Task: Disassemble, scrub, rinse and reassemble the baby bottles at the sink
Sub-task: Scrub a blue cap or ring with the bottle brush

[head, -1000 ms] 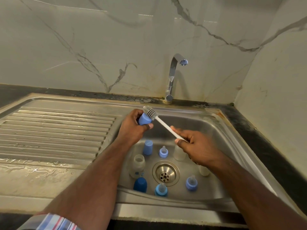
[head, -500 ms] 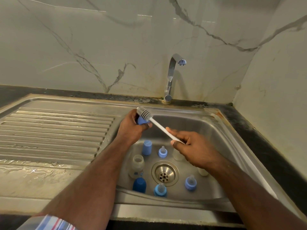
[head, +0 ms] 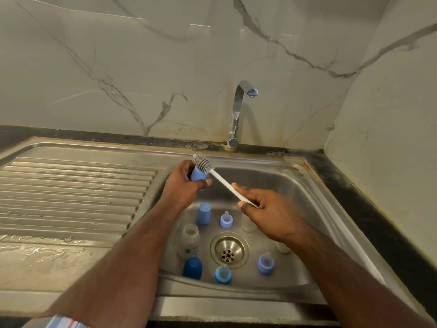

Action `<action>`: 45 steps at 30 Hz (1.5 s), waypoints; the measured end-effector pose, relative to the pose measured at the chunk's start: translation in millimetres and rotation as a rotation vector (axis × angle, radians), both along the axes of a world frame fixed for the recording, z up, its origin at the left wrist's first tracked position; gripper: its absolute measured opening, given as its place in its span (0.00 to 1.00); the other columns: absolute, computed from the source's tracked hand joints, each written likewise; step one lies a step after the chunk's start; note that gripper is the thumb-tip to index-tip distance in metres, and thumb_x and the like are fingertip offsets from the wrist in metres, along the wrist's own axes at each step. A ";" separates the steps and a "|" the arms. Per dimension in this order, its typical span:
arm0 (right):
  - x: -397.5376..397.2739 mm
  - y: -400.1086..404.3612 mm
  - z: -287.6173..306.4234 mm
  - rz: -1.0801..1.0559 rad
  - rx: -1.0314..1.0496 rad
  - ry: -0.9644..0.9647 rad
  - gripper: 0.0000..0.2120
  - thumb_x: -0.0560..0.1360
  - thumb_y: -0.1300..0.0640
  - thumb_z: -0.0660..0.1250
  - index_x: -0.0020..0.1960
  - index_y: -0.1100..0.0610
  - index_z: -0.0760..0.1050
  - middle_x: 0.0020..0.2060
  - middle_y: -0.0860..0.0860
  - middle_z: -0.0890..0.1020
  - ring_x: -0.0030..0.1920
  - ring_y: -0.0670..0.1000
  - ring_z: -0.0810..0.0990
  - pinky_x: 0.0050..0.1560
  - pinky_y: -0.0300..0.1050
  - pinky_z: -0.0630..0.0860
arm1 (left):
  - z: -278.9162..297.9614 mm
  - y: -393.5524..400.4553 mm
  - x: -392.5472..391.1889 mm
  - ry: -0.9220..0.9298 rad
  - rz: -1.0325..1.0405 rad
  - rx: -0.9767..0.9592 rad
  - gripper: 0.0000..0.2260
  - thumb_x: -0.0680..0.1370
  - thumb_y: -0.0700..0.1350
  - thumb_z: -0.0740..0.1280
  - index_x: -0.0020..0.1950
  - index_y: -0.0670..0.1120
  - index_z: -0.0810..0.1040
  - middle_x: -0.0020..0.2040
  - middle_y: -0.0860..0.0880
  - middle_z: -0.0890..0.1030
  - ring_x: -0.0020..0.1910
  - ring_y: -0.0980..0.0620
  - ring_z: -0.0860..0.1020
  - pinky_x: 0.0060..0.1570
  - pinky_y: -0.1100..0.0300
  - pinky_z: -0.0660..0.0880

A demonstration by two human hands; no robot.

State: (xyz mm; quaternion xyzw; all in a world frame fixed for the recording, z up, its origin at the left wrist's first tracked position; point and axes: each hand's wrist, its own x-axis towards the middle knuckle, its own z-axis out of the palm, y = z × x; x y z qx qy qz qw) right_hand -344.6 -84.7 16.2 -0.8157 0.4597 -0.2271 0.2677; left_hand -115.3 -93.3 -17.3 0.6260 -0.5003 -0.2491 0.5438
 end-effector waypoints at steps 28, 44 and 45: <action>3.0 3.3 -5.9 -0.034 0.182 -0.209 0.22 0.82 0.54 0.64 0.71 0.35 0.70 0.32 0.47 0.77 0.25 0.46 0.70 0.25 0.41 0.70 | 14.4 5.6 0.8 0.804 -0.097 -0.008 0.08 0.81 0.40 0.68 0.58 0.40 0.80 0.52 0.43 0.86 0.51 0.48 0.84 0.54 0.54 0.81; 3.8 3.2 -0.8 -0.015 0.102 -0.154 0.22 0.82 0.54 0.64 0.71 0.35 0.69 0.33 0.38 0.74 0.27 0.41 0.71 0.26 0.35 0.69 | 14.9 3.9 3.2 0.903 -0.138 0.056 0.12 0.82 0.42 0.67 0.63 0.39 0.76 0.57 0.39 0.84 0.57 0.42 0.84 0.59 0.47 0.79; 4.5 1.6 -1.4 -0.019 0.101 -0.138 0.22 0.82 0.54 0.64 0.72 0.36 0.69 0.34 0.37 0.73 0.27 0.41 0.71 0.26 0.34 0.69 | 15.6 4.5 2.3 0.895 -0.151 0.065 0.11 0.82 0.42 0.67 0.62 0.39 0.77 0.58 0.39 0.84 0.58 0.42 0.83 0.60 0.47 0.79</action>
